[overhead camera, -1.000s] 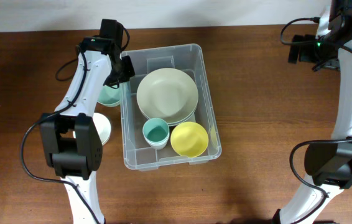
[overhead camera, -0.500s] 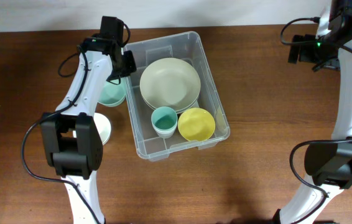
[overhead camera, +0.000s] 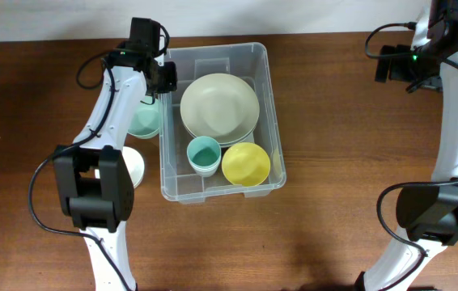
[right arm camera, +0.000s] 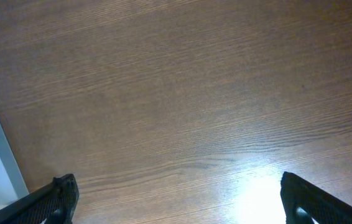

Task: Pack container
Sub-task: 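Push the container rightward with the left gripper on its left wall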

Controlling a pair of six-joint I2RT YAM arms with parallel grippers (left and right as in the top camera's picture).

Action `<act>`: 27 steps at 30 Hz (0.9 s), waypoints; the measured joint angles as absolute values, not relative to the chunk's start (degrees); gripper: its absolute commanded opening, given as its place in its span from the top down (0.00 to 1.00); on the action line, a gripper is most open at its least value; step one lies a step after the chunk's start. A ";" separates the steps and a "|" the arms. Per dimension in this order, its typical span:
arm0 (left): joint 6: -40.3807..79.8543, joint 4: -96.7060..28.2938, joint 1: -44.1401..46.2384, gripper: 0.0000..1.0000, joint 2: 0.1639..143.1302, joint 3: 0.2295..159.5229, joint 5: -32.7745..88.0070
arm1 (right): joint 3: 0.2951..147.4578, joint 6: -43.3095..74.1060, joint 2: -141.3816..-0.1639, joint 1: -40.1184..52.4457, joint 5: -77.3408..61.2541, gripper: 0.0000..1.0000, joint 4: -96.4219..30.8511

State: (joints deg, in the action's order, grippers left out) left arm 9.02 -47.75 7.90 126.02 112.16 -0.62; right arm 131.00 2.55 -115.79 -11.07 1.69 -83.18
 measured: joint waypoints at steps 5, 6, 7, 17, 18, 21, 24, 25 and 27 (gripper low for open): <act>6.81 -46.76 7.90 0.90 126.02 112.16 -0.62 | 131.00 2.55 -115.79 -11.07 1.69 0.01 -83.18; 6.63 -46.59 7.90 0.90 126.02 112.16 -0.62 | 131.00 2.55 -115.79 -11.07 1.69 0.01 -83.18; 6.39 -46.15 7.90 0.90 126.02 112.16 -0.60 | 131.00 2.52 -115.79 -11.07 1.69 0.01 -83.18; 3.88 -44.58 7.90 0.33 126.02 112.16 -0.80 | 131.00 2.57 -115.79 -11.07 1.69 0.01 -83.18; 3.86 -44.58 7.90 0.33 126.02 112.16 -0.49 | 131.00 2.55 -115.79 -11.07 1.69 0.01 -83.18; 3.86 -44.58 7.90 0.32 126.02 112.16 0.16 | 131.00 2.55 -115.79 -11.07 1.69 0.01 -83.18; 3.88 -45.21 7.79 0.32 126.02 112.40 0.36 | 131.00 2.59 -115.79 -11.07 1.69 0.01 -83.18; 3.90 -45.84 7.64 0.32 126.02 112.64 0.51 | 131.00 2.55 -115.79 -11.07 1.69 0.01 -83.18; 4.10 -47.09 6.96 0.32 126.02 113.80 0.71 | 131.00 2.55 -115.79 -11.07 1.72 0.01 -83.18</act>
